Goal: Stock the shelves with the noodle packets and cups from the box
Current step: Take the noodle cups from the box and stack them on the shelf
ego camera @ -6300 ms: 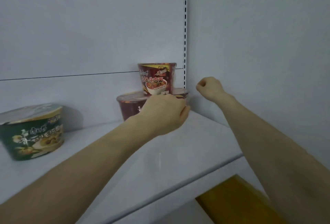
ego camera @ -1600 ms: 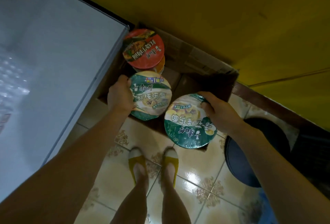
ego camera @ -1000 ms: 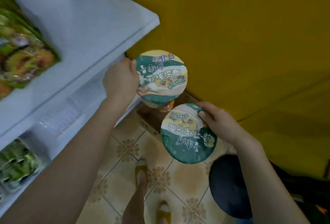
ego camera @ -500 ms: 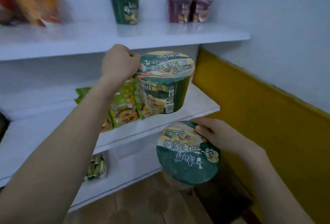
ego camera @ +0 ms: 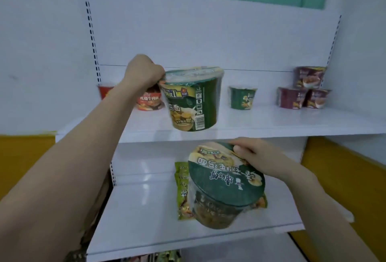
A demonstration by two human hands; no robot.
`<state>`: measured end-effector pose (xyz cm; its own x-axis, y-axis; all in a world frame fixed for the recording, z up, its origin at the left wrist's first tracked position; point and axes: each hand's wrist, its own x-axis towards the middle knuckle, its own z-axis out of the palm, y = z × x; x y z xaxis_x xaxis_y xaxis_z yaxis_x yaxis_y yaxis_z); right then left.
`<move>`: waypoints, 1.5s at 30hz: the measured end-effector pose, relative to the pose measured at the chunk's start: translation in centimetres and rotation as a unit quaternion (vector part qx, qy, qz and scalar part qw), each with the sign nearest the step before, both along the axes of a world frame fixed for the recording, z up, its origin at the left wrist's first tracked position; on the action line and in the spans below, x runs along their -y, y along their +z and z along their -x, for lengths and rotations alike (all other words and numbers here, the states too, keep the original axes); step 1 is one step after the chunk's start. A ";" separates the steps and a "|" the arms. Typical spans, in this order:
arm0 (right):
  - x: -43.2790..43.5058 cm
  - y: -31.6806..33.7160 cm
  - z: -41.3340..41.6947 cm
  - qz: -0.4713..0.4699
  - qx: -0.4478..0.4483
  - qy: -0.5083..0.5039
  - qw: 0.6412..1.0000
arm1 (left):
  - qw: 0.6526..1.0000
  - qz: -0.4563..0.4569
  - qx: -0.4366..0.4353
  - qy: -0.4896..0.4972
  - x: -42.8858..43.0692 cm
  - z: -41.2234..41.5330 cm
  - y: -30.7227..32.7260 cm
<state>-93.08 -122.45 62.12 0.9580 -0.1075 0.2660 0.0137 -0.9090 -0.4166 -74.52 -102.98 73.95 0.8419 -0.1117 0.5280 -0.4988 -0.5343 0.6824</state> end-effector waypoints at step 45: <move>46.0 8.3 -23.0 -0.149 0.001 -0.218 0.964 | 0.994 0.013 -0.082 -0.066 44.2 -18.3 8.2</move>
<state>-70.06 -168.49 70.44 0.8037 -0.5724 0.1623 -0.3428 -0.6685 -0.6600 -56.21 -147.14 82.15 0.8959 -0.2148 0.3889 -0.4442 -0.4526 0.7732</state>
